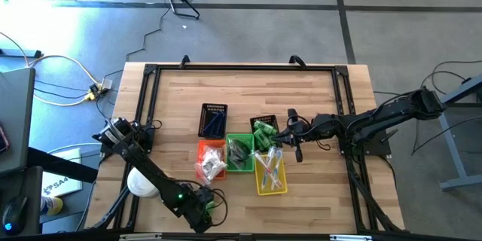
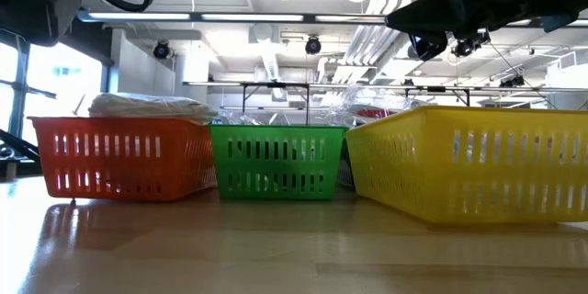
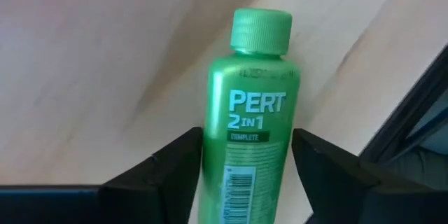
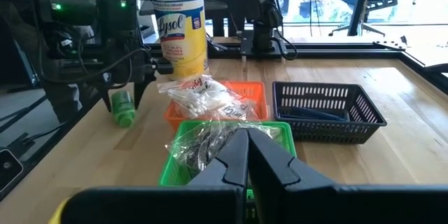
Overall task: Pick & Place Travel size toiletries
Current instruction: Put the green shampoo into the right black bin
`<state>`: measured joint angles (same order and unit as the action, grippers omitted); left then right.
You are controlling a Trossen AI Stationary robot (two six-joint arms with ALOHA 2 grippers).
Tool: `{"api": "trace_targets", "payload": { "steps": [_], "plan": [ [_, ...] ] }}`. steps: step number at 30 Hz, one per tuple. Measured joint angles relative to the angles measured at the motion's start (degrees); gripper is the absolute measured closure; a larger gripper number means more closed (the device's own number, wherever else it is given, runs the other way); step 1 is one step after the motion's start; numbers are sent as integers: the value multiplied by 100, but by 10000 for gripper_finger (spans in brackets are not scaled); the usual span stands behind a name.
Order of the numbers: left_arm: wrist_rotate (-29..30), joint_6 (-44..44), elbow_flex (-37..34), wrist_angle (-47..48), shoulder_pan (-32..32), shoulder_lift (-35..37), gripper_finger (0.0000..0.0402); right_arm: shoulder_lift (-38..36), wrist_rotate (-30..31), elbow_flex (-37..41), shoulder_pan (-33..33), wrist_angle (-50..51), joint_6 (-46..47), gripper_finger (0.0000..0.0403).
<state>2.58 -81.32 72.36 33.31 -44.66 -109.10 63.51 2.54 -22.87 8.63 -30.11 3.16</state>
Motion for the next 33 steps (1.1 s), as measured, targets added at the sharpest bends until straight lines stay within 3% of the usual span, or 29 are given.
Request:
{"api": "trace_targets", "payload": {
  "steps": [10, 24, 33],
  "plan": [
    [-73, 153, 0, -93, -2, -2, 232, 0, 2, 0, 1, 26, 0, 400],
    [-151, 745, 0, -50, -1, 12, 236, 0, 2, 0, 1, 35, -39, 400],
    [379, 1225, -2, 210, -2, 368, 238, 0, -374, 0, 2, 31, -44, 400]
  ]
}}
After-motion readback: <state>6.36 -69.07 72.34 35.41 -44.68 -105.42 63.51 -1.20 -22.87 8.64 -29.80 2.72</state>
